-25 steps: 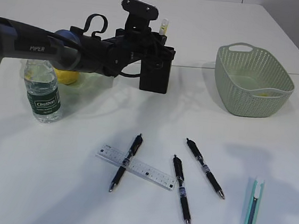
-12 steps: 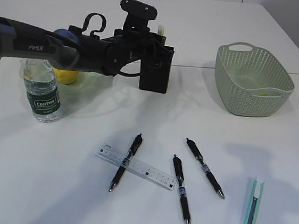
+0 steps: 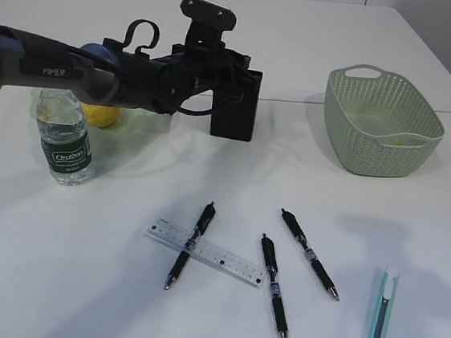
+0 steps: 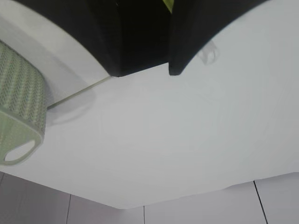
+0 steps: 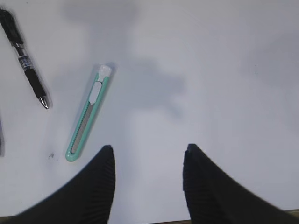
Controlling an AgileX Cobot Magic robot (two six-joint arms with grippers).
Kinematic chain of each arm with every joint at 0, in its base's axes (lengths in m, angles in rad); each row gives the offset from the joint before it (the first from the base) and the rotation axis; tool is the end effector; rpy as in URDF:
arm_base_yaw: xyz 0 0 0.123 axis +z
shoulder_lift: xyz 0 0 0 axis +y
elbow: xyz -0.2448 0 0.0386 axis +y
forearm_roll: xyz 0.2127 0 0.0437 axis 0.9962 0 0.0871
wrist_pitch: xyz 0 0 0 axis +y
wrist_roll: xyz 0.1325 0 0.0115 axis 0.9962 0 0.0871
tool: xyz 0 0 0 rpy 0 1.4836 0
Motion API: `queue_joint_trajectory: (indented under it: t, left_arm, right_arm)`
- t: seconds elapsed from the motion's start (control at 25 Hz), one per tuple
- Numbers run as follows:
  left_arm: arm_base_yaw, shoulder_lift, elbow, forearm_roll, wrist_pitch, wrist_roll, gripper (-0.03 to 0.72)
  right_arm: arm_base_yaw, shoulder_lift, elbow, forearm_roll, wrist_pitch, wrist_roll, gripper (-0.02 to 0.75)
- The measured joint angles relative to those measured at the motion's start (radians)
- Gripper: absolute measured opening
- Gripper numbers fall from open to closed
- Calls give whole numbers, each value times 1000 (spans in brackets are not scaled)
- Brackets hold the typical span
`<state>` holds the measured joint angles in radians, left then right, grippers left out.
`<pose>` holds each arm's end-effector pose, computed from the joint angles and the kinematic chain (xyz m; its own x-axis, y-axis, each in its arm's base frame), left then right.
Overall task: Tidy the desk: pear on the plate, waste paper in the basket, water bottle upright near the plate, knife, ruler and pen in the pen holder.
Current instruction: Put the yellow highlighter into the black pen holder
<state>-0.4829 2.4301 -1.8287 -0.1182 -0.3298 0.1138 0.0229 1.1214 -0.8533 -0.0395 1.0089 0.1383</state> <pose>0.4818 -0.2469 0.1446 -0.1634 0.0878 -0.9826 0.4311 0.9023 0.0090 0.1945 0.0000 0.2227 -0.9228 0.0958 -0.3732 0.0982 0.9951 0.0127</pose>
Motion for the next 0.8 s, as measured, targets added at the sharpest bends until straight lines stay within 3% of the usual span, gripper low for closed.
queue_joint_trajectory:
  t: [0.48,0.8]
  left_arm:
    - [52,-124,0,19,188,0,244]
    - [62,-270,0,153,381,0,244]
  right_arm:
    - [0,0,0,0,-2,0,386]
    - [0,0,0,18,2,0,386]
